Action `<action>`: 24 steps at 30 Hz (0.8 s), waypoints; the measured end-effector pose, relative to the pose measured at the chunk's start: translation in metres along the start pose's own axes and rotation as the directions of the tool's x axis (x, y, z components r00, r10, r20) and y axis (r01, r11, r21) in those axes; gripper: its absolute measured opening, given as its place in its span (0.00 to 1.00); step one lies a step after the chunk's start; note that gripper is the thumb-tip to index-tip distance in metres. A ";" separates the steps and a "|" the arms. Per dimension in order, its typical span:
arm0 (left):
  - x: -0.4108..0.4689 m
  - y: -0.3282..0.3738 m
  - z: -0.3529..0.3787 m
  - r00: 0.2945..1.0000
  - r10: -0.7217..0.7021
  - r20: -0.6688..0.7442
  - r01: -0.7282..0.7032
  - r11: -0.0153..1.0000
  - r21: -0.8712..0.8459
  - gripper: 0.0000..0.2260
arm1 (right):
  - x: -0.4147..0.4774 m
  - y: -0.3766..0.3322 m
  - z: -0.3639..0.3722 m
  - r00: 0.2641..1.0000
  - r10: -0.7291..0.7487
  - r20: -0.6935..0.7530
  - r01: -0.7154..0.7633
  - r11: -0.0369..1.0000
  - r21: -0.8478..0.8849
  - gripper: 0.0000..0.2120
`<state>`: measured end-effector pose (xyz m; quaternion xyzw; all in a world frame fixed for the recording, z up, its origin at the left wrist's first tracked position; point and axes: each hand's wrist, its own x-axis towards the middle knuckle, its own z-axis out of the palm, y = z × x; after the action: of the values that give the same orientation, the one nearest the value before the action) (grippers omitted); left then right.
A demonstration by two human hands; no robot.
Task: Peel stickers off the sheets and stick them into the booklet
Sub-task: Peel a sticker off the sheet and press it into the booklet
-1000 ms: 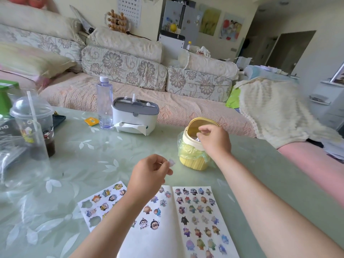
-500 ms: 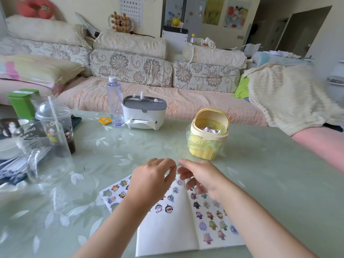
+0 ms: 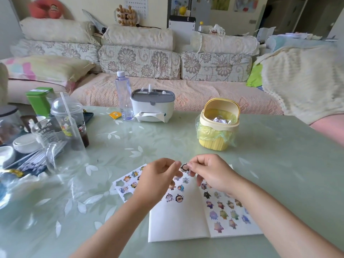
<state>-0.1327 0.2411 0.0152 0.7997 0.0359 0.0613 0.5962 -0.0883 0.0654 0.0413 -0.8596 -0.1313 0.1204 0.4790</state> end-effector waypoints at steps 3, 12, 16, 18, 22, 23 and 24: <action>-0.004 0.003 0.001 0.995 -0.061 0.082 0.065 0.997 -0.045 0.08 | -0.002 0.004 0.000 0.999 -0.029 0.016 0.029 1.000 -0.004 0.09; -0.001 -0.035 0.004 0.918 0.288 0.274 -0.397 0.708 0.584 0.14 | 0.001 0.028 -0.006 0.997 0.068 0.047 -0.057 0.979 -0.197 0.12; 0.001 -0.049 0.009 0.877 0.185 0.443 -0.465 0.562 0.684 0.25 | -0.003 0.041 -0.002 0.984 0.138 0.112 -0.101 0.952 -0.288 0.12; 0.004 -0.053 0.007 0.888 0.158 0.432 -0.444 0.538 0.716 0.26 | -0.003 0.044 0.001 0.982 0.156 0.108 -0.115 0.943 -0.313 0.12; 0.008 -0.057 0.004 0.892 0.158 0.424 -0.440 0.523 0.730 0.28 | 0.003 0.044 0.005 0.990 0.089 0.108 -0.040 0.921 -0.389 0.10; 0.008 -0.058 0.004 0.892 0.156 0.424 -0.440 0.518 0.734 0.28 | 0.004 0.043 0.007 0.992 0.069 0.102 -0.020 0.907 -0.420 0.09; 0.009 -0.059 0.004 0.891 0.161 0.424 -0.442 0.512 0.736 0.28 | 0.005 0.043 0.008 0.994 0.050 0.095 -0.001 0.890 -0.457 0.09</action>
<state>-0.1227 0.2551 -0.0416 0.9753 -0.1727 0.0189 0.1362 -0.0814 0.0517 -0.0002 -0.9421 -0.1694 0.1372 0.2548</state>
